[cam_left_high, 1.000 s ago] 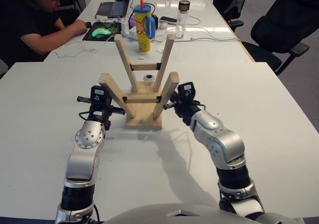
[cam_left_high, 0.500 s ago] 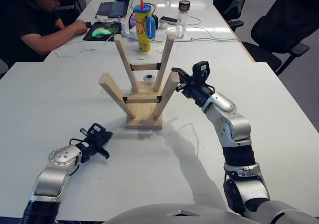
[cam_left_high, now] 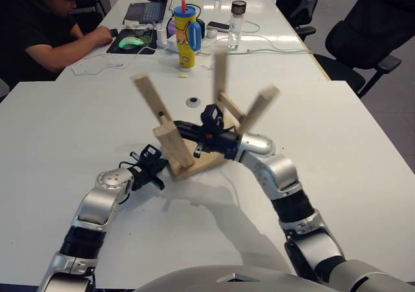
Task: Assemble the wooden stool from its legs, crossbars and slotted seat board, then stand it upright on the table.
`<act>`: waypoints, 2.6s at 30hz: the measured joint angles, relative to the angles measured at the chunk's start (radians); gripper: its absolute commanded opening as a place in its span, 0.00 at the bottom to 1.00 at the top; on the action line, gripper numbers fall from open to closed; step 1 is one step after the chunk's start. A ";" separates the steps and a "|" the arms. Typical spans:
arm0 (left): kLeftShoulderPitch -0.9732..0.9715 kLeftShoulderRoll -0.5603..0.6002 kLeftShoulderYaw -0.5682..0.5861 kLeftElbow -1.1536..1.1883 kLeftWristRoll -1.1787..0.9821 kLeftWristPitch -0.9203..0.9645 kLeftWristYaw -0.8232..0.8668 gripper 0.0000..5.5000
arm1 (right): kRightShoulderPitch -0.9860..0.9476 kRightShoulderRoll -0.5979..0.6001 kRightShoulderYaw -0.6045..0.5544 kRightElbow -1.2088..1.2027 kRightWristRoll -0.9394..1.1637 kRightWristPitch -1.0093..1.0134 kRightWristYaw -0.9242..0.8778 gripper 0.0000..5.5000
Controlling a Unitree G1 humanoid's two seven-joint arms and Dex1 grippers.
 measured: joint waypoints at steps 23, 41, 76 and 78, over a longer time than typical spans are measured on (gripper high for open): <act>0.432 -0.125 0.037 -0.427 0.148 -0.050 0.312 0.00 | 0.682 -0.293 -0.248 -0.474 0.117 0.387 -0.265 0.00; 0.304 -0.099 -0.089 -0.352 0.138 0.060 0.198 0.00 | 0.507 -0.250 -0.283 -0.211 -0.153 0.194 -0.442 0.00; 0.143 0.220 -0.089 -0.452 -0.160 0.099 -0.158 0.11 | 0.044 -0.263 -0.464 -0.123 0.012 0.397 -0.370 0.00; 0.181 0.193 0.007 -0.414 -0.160 -0.033 -0.131 0.15 | 0.067 -0.227 -0.493 -0.097 0.006 0.321 -0.408 0.00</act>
